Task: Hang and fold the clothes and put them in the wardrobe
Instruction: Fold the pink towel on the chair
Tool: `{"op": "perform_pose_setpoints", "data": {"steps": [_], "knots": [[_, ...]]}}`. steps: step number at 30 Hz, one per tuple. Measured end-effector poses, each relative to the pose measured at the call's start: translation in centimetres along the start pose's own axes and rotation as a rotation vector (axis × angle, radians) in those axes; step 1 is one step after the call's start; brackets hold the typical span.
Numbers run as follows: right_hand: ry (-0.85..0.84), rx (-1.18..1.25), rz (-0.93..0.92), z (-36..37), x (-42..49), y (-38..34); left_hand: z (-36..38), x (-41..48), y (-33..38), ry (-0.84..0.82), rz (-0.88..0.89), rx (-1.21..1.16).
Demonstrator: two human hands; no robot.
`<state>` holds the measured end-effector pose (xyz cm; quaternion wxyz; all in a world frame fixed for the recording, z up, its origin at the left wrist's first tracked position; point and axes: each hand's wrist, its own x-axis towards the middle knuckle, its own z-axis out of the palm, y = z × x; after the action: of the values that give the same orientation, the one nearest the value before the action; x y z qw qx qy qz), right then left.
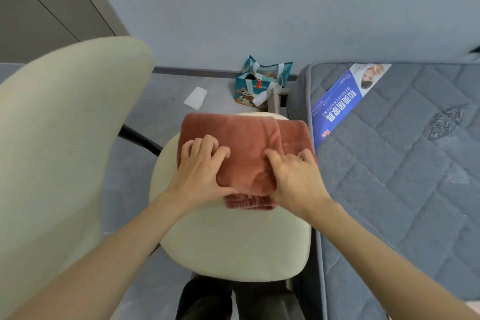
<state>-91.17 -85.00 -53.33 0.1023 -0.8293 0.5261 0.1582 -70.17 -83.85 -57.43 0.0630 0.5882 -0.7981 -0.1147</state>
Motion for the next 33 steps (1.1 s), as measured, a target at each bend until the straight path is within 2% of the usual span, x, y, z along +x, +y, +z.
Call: {"op": "perform_pose_setpoints", "data": {"steps": [3, 4, 8, 12, 14, 21, 25, 27, 29, 33], "knots": [[-0.147, 0.139, -0.013, -0.2, -1.4, -0.9, -0.6, -1.1, -0.2, -0.040, 0.020, -0.087], [-0.148, 0.198, 0.006, -0.3, -1.4, -0.9, -0.8, -1.1, -0.2, -0.036, 0.020, -0.129], [0.180, 0.402, 0.111, 1.4, -0.1, -2.3, 0.3, -0.6, 0.6, -0.035, -0.116, -0.235], [0.103, 0.438, 0.302, 5.7, 1.5, -3.7, 3.8, 0.5, 1.5, -0.217, -0.291, -0.138], [0.103, 0.538, 0.411, 7.9, 2.5, -3.2, 6.1, 0.7, 1.7, -0.230, -0.377, -0.185], [0.237, 0.635, 0.458, 12.1, 4.5, -2.4, 11.0, 0.8, 1.2, 0.047, -0.495, -0.370], [0.338, 0.704, 0.517, 11.6, 3.4, -3.0, 10.5, 0.2, 0.7, 0.063, -0.696, -0.600], [0.321, 0.764, 0.601, 11.0, 2.9, -3.4, 9.5, -0.1, 0.6, -0.025, -0.893, -0.646], [0.227, 0.863, 0.711, 10.5, 2.5, -3.9, 8.8, -0.3, 0.7, -0.100, -1.027, -0.676], [0.098, 1.035, 0.752, 9.9, 2.4, -3.4, 7.7, -0.4, 0.6, -0.119, -1.053, -0.814]]}}
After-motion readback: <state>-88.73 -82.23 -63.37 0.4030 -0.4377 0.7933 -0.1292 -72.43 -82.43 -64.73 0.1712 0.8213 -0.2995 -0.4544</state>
